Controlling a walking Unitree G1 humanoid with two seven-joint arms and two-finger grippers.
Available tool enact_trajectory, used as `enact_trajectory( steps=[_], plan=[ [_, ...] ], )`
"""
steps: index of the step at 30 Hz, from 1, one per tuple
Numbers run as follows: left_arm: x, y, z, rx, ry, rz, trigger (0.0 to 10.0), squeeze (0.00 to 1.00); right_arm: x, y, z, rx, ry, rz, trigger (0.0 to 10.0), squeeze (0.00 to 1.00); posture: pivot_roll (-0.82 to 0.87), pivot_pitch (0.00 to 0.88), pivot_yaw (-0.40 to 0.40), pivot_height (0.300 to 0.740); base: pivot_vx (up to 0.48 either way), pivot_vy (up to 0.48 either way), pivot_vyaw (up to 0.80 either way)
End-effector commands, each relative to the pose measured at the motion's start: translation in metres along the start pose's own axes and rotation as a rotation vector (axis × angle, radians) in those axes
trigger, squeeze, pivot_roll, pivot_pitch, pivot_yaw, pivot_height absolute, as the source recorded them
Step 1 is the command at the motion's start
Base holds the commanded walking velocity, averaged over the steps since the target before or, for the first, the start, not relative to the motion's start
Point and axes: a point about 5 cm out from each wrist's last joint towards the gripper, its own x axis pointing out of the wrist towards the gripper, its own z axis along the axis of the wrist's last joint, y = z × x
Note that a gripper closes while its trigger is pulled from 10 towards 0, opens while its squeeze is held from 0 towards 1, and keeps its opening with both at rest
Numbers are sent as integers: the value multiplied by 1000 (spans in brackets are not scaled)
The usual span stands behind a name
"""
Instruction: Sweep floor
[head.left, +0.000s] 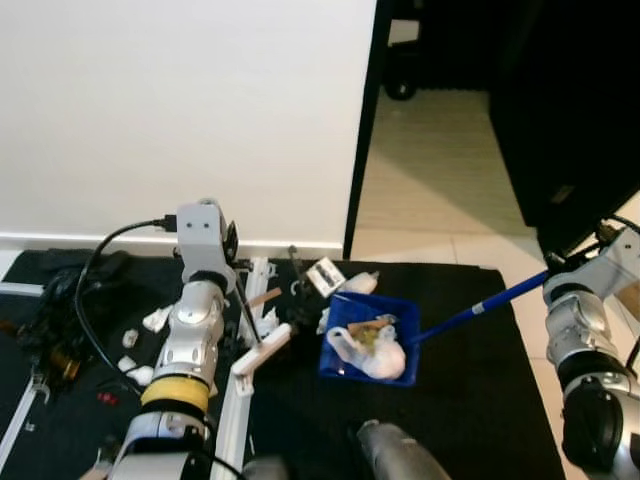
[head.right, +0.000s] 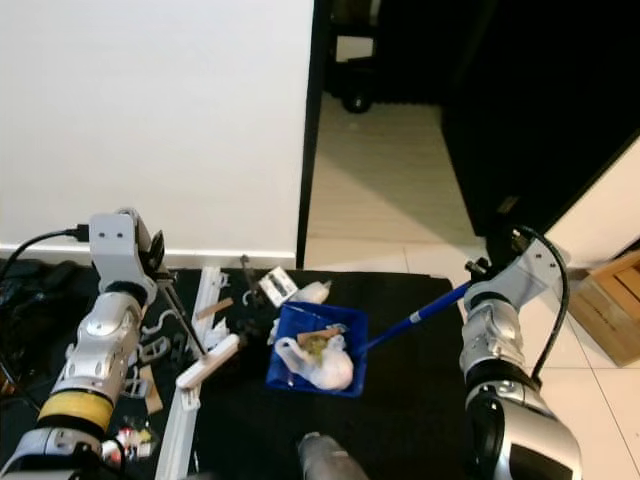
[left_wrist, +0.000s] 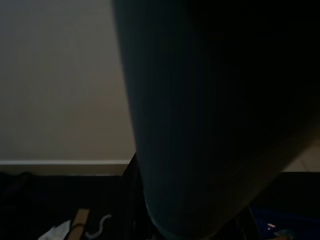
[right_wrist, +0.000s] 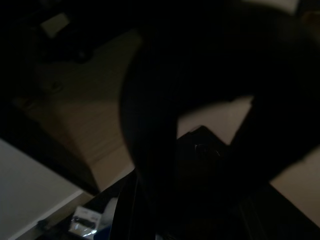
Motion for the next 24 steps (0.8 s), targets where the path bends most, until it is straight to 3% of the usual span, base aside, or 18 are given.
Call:
enact_trajectory(
  steps=[1, 24],
  plan=[
    [1, -3, 0, -13, -7, -5, 10000, 0, 2, 3, 8, 20, -37, 5, 10000, 0, 48, 16, -37, 740, 0, 0, -800],
    [1, -5, 1, -23, -13, -13, 10000, 0, 2, 4, 8, 15, -37, 8, 10000, 0, 50, 33, -34, 740, 0, 0, -800]
  ],
)
